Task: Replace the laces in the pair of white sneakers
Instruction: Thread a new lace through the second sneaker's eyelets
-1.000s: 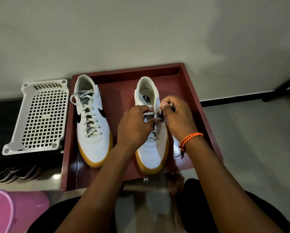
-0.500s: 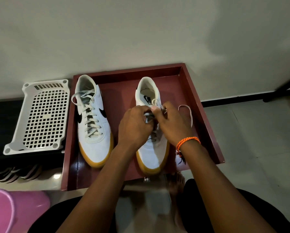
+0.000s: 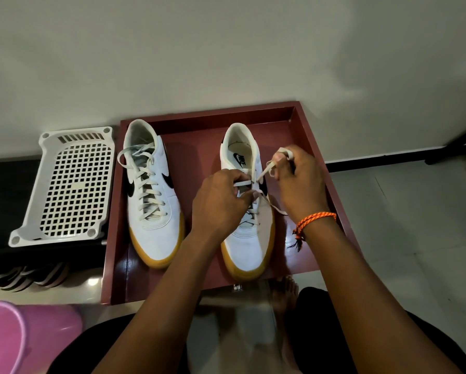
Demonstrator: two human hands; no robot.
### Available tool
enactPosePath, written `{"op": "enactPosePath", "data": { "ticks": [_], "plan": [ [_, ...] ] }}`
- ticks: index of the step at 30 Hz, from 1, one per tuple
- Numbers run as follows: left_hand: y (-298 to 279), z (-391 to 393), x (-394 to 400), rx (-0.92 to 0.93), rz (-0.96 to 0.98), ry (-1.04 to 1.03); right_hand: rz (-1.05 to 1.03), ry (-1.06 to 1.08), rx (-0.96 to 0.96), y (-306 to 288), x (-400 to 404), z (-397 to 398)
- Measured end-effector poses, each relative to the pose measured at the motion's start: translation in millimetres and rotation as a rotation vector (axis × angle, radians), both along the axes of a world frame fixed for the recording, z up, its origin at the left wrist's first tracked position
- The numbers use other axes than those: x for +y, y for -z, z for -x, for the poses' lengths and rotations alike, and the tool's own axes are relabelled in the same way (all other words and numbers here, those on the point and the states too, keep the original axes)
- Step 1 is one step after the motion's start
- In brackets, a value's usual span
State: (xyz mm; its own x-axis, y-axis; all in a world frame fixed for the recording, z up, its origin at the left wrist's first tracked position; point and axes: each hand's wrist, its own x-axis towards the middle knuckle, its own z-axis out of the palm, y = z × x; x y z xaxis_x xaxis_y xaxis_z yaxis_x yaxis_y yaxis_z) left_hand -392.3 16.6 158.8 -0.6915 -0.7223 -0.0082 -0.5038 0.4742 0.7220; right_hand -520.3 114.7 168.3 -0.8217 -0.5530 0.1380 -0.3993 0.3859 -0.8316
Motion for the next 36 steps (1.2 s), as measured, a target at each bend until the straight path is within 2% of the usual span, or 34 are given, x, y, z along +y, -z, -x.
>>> {"op": "enactPosePath", "data": {
  "ticks": [5,7,11,12,15,24,29,33,36],
  "plan": [
    [-0.2,1.1,0.9,0.022,-0.019,-0.013,0.226,0.132,-0.085,-11.2,0.2,1.3],
    [0.8,0.9,-0.3,0.037,-0.007,-0.015,0.219,0.139,-0.107,-10.3,-1.7,-4.5],
    [5.7,0.8,-4.3,0.032,0.082,-0.017,-0.276,-0.115,0.041,5.4,-2.5,-18.4],
    [6.3,0.5,-4.8,0.026,0.105,-0.014,-0.32,-0.157,0.055,8.5,-2.4,-23.4],
    [5.5,0.1,-2.4,0.0,0.13,0.003,-0.266,-0.14,0.062,11.0,-1.3,-25.5],
    [-0.1,-0.7,0.4,-0.058,0.152,-0.009,0.028,0.095,-0.001,-11.4,3.7,-1.5],
    [-3.4,-0.7,5.4,-0.029,0.232,-0.012,0.068,0.162,-0.06,-11.4,4.0,-6.0],
    [-3.4,0.1,14.6,-0.018,0.428,0.1,-0.227,0.196,-0.192,-9.7,10.7,0.7],
    [5.2,1.7,19.7,-0.094,0.492,0.146,-0.279,0.217,-0.161,-10.5,13.2,-1.5]
  ]
}}
